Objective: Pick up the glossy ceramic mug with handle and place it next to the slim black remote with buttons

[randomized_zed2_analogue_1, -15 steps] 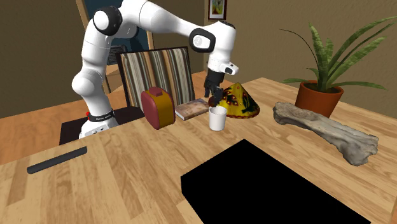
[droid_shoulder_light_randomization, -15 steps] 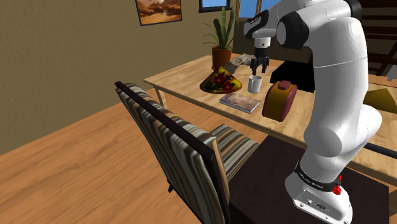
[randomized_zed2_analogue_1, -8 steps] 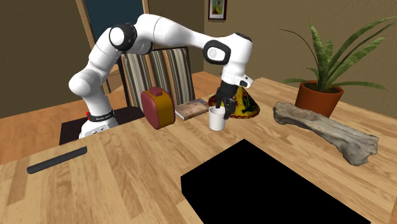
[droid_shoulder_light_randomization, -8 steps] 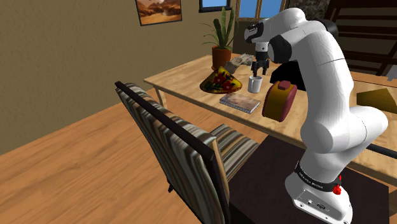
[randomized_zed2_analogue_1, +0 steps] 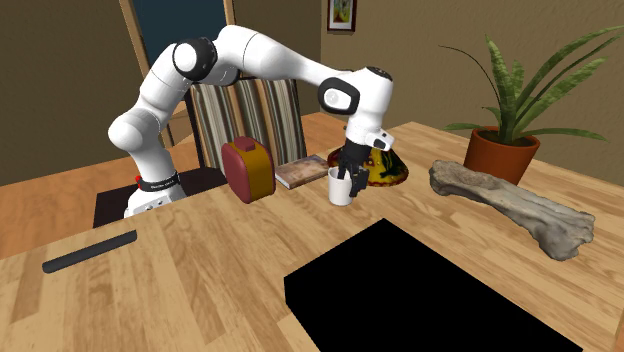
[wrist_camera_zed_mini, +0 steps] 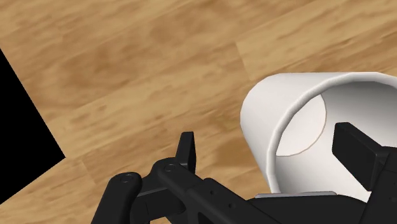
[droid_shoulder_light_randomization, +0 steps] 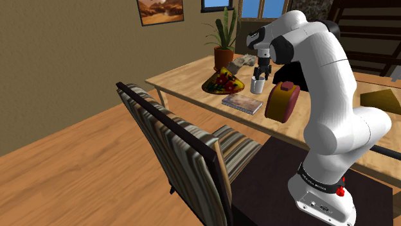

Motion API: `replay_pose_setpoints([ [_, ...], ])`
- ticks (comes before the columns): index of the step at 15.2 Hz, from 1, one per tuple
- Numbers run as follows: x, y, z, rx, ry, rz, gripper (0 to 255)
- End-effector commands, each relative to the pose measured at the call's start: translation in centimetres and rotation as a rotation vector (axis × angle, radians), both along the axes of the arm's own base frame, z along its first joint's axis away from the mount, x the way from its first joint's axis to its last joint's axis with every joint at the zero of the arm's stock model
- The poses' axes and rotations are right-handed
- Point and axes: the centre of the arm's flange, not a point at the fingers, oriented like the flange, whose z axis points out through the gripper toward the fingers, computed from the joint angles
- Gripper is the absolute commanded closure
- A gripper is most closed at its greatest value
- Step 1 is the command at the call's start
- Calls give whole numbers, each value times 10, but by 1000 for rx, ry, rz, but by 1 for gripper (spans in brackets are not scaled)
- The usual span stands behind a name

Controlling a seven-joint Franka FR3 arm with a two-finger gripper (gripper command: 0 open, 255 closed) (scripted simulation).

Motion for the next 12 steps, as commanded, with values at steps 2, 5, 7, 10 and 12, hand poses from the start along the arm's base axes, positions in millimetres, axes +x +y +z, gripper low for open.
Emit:
replay_pose_setpoints([
  [2,0,0,-1,0,0,0,0],
  [5,0,0,-1,0,0,0,0],
  [7,0,0,-1,0,0,0,255],
  [10,0,0,-1,0,0,0,255],
  [12,0,0,-1,0,0,0,255],
])
